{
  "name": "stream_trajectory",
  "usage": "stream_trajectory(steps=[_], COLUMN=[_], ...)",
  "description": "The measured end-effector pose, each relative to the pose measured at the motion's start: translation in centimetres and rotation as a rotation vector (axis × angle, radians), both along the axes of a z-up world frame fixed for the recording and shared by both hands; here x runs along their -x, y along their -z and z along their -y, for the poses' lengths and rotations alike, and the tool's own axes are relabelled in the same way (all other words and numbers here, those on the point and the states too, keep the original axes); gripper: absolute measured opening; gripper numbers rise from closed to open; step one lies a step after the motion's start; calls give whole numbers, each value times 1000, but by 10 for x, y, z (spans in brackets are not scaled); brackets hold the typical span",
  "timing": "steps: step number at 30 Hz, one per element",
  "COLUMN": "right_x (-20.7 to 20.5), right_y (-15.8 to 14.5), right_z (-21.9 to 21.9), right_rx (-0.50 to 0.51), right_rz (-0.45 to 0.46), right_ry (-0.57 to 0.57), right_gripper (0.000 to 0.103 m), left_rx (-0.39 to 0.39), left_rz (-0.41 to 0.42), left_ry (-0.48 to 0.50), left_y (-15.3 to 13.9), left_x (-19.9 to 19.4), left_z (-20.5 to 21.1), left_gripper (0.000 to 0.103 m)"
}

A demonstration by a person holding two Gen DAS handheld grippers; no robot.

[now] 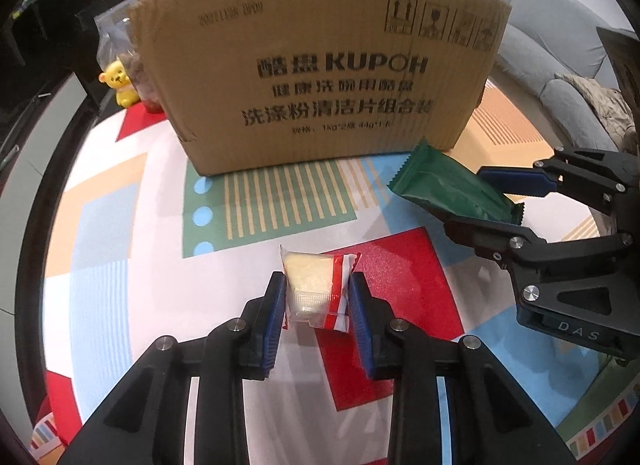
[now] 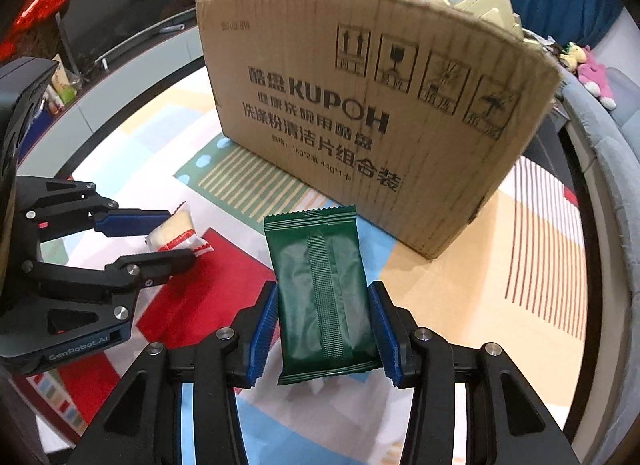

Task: Organize snacks
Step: 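Lift both held snacks and carry them over the cardboard box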

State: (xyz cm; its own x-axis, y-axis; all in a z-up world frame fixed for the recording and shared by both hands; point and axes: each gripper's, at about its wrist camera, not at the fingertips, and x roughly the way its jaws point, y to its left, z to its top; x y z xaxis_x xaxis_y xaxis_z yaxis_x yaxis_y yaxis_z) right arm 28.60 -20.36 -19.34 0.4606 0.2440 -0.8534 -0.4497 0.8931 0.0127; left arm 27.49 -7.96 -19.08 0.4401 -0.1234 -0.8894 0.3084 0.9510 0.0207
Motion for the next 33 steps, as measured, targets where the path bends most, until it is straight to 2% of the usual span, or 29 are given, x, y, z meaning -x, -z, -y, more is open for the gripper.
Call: stream_trajectory(steps=[18, 33], right_x=[41, 57], right_y=[-55, -100], right_z=[5, 1], right_rx=[-86, -93], right_rz=[40, 91], right_ry=[174, 269], right_gripper=[46, 46], left_rx=[22, 62], left_rz=[52, 123], left_ry=[-81, -147], left_y=[-50, -95], left_x=[31, 34], left_z=[-21, -32], left_gripper=[32, 32])
